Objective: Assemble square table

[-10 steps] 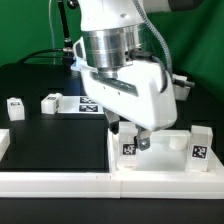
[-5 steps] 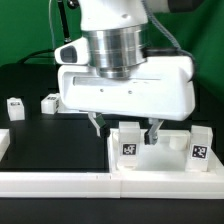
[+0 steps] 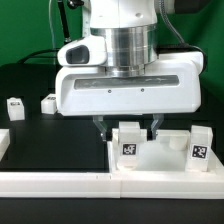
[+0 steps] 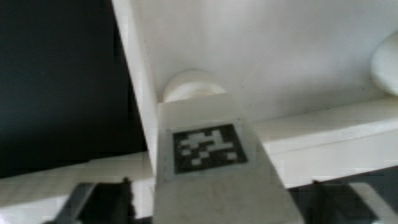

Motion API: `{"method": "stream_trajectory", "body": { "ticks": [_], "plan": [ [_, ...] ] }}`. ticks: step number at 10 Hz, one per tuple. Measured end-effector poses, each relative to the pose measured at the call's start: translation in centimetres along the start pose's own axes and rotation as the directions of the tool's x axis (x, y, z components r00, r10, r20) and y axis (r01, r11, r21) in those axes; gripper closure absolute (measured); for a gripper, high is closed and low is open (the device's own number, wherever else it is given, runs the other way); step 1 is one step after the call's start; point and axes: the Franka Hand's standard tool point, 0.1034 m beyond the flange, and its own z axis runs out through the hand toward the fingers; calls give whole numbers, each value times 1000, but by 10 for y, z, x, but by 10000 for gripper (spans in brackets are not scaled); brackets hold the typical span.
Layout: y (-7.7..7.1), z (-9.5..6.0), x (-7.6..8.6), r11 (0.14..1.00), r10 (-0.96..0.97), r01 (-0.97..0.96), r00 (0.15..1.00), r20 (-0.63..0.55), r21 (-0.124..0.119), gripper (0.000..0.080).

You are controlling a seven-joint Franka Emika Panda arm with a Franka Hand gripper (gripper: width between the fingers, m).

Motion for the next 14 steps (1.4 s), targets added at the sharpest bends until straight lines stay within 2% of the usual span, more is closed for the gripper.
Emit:
{"method": "stream_trajectory", "body": {
  "ticks": [1,2,4,5,6,9,11,12,13,14],
  "plan": [
    [1,0,0,997,79,-79,997,0,-1,380],
    [3,0,0,990,140,-140,990,0,-3,506],
    [3,1,-1,912,409,-410,912,-29,-11,506],
    [4,1,-1,831,555,-556,831,-37,-12,506],
    [3,1,-2,716,697,-698,716,-39,-6,506],
    [-1,3,-4,239,970,-970,240,37,35,505],
    [0,3,-3,113,992,-993,114,53,33,505],
    [0,3,-4,116,992,-993,117,52,32,505],
    [0,3,-4,167,984,-985,169,50,35,391],
    [0,4,-5,356,934,-934,357,31,36,391]
  ]
}}
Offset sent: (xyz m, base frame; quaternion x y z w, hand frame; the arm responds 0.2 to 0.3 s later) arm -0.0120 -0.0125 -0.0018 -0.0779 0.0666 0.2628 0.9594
